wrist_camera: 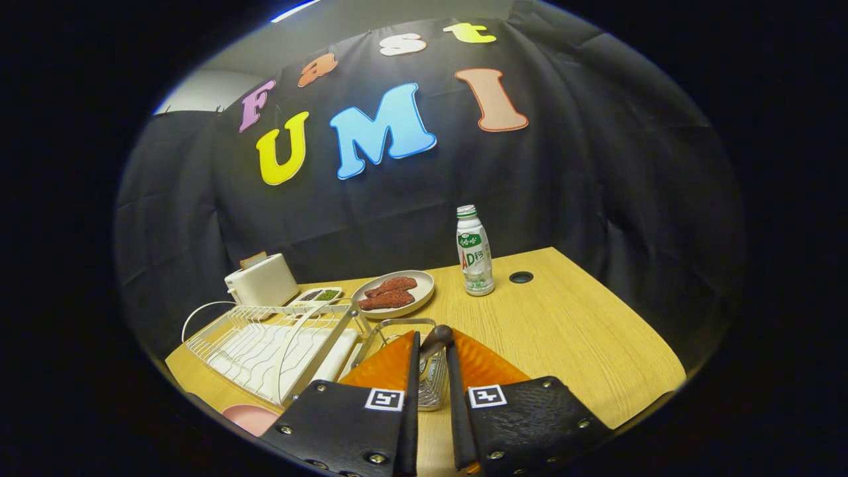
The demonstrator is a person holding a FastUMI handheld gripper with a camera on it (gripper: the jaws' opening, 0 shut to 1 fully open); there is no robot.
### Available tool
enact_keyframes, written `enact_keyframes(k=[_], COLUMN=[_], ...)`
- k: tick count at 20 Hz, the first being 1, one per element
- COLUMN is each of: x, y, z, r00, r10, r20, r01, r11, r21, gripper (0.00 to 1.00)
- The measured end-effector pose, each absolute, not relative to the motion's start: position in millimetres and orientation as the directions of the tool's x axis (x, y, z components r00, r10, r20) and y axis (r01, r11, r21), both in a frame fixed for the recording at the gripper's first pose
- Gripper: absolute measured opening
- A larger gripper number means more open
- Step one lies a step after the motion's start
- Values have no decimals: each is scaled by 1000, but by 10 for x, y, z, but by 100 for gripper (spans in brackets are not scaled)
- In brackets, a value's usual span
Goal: Take the plate from the dish rack, then take the spoon from the basket and place it into the plate.
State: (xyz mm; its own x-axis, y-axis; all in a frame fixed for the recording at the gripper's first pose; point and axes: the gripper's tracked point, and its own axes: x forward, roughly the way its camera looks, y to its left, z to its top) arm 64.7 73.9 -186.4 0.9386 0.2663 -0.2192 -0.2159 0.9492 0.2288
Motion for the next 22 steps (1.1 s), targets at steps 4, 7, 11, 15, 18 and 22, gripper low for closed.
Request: enact_keyframes(k=[4, 7, 11, 15, 18, 22], x=[699, 734, 794, 808, 780, 790], y=[745, 717, 690, 743, 661, 765], z=[-1815, -1806, -1746, -1713, -1683, -1645], r00=[945, 947, 955, 948, 950, 939], r10=[258, 249, 239, 257, 230, 240], r20=[-201, -201, -177, -186, -212, -247], r01=[-209, -193, -173, -184, -151, -166], r11=[950, 946, 931, 923, 931, 944], r21=[233, 261, 322, 338, 332, 286], gripper=[21, 21, 21, 19, 10, 6])
